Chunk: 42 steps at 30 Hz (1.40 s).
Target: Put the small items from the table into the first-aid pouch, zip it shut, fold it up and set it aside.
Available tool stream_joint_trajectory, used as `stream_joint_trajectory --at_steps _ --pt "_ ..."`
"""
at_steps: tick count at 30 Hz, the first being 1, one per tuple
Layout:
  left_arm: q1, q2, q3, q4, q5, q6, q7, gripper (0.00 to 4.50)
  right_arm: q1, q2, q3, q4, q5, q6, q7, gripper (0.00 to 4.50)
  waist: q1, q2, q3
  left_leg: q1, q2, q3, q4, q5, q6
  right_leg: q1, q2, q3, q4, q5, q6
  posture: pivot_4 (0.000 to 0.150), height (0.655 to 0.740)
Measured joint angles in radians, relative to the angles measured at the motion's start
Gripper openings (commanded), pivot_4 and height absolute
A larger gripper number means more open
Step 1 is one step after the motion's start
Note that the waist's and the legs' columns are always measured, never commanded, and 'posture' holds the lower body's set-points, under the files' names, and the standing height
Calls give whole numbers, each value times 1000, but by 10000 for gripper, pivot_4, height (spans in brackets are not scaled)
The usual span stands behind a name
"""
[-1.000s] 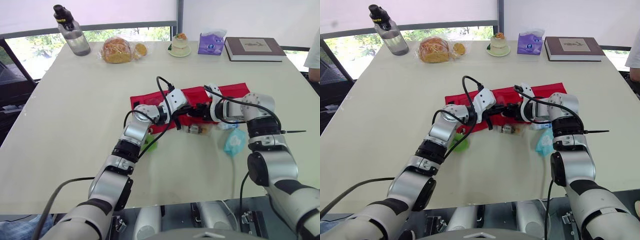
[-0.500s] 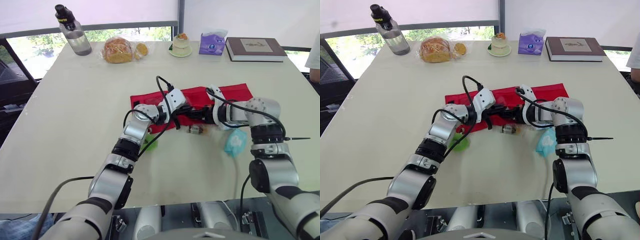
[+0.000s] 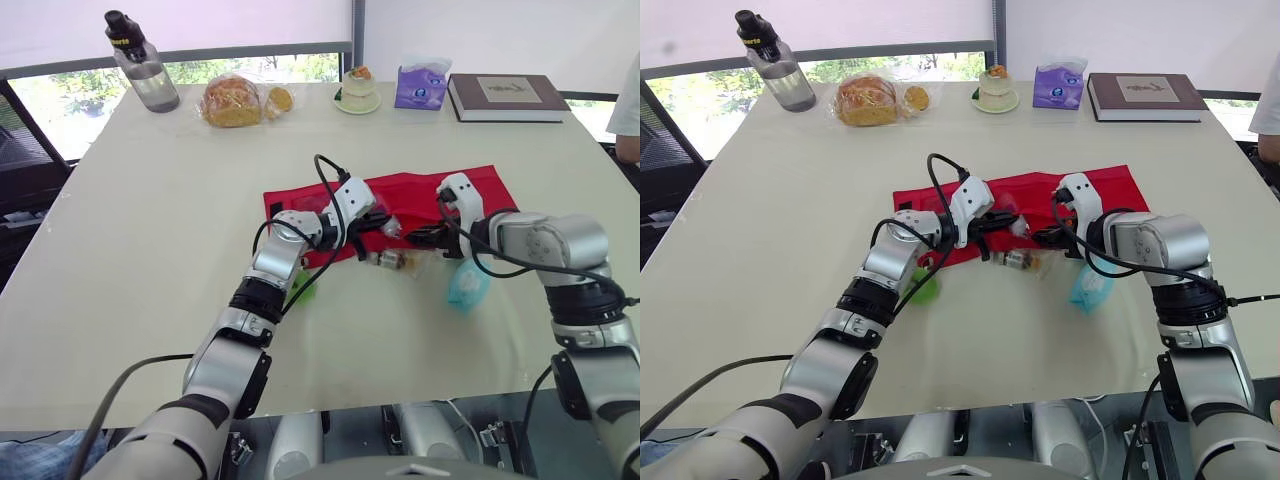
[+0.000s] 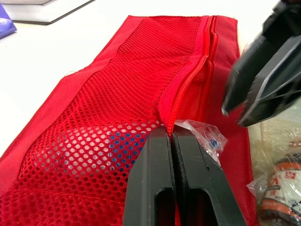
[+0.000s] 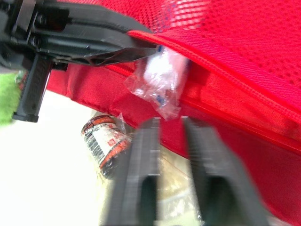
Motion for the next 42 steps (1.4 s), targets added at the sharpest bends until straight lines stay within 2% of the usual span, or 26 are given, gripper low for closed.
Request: stream_joint_trajectory --at_steps 10,24,33,38,42 --pt "0 1 0 10 -9 3 -8 0 -1 32 48 36 -65 -103 -3 331 3 0 0 0 0 0 0 0 0 0 0 0 0 0 0 1500 7400" --pt "0 5 -3 8 -9 8 -18 0 -57 162 76 265 -230 -371 -34 331 2 0 0 0 0 0 0 0 0 0 0 0 0 0 0 1500 7400" --pt "0 6 -1 8 -9 8 -18 0 -59 191 73 298 -271 -423 -42 331 2 0 0 0 0 0 0 0 0 0 0 0 0 0 0 1500 7400" --pt "-24 17 4 69 -9 -9 -17 0 36 72 54 123 -222 -405 70 331 8 0 0 -1 -1 0 0 0 0 0 -1 0 -1 0 0 1500 7400" --pt "-62 28 19 130 -9 -39 -5 0 117 -28 -47 -23 -149 -402 138 331 6 0 0 -1 -1 0 0 0 0 0 -1 0 -1 0 0 1500 7400"
